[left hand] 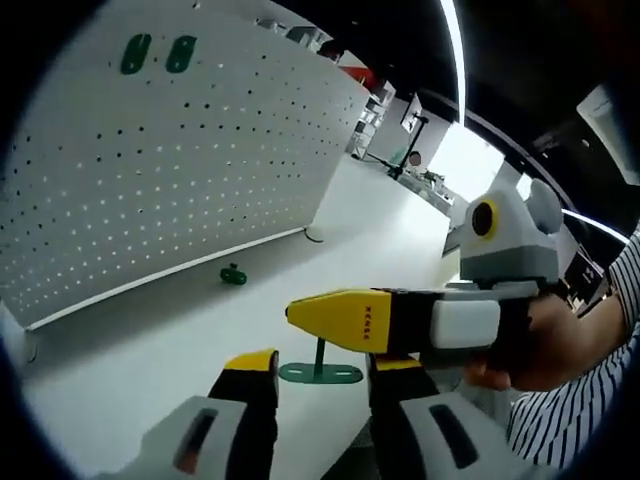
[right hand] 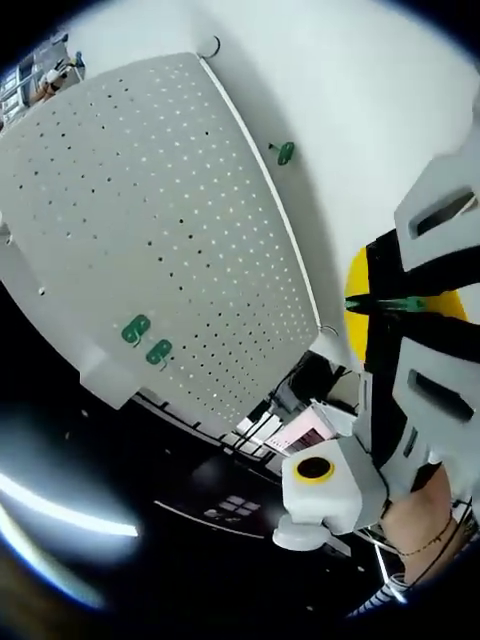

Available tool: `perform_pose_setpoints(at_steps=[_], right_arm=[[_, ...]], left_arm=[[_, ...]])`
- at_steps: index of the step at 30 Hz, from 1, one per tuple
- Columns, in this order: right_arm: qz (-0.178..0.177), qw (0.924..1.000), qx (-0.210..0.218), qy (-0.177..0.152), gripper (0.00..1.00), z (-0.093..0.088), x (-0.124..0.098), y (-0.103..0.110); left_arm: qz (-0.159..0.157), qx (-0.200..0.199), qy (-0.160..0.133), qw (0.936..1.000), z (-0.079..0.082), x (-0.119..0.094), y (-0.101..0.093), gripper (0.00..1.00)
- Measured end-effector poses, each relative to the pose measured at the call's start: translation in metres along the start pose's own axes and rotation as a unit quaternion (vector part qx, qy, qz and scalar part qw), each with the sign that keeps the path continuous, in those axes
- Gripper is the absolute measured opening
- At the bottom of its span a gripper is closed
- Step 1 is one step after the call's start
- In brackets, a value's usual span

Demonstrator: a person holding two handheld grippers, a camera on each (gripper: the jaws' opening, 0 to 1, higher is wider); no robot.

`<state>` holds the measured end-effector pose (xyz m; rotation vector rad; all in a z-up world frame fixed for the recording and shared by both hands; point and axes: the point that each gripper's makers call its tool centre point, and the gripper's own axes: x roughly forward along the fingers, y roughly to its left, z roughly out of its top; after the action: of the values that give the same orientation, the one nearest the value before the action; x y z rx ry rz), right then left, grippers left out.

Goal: Insert the hook assembly into the mounting plate slot until the hook locks in place.

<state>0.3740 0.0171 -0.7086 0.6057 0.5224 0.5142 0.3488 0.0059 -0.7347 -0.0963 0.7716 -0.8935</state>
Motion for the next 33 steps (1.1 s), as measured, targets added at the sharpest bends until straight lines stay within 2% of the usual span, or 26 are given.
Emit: perform_pose_setpoints(at_steps=[10,17,22,24,27,33], right_arm=[[0.000,0.9999,-0.010,0.006,0.00,-0.004,0.001,0.002],[0.000,0.9999,-0.006,0.013,0.00,-0.007,0.002,0.002],[0.002,0.9997,-0.010,0.021,0.00,-0.010,0.003,0.003],[-0.003,0.9995,-0.013,0.029,0.00,-0.014,0.004,0.002],[-0.005,0.9984,-0.041,0.038,0.00,-0.020,0.005,0.005],[0.001,0.9985,-0.025,0.048,0.00,-0.024,0.007,0.004]], left_arm=[[-0.001,0.002,0.008,1.0000,-0.005,0.000,0.003,0.33],[0.000,0.025,0.012,0.9996,-0.008,-0.001,0.005,0.32],[-0.002,0.026,0.017,0.9995,-0.010,-0.001,0.006,0.32],[0.001,0.033,0.032,0.9990,-0.015,-0.001,0.008,0.31],[0.002,0.034,0.042,0.9985,-0.020,-0.001,0.010,0.31],[0.004,0.037,0.049,0.9981,-0.025,-0.003,0.012,0.31]])
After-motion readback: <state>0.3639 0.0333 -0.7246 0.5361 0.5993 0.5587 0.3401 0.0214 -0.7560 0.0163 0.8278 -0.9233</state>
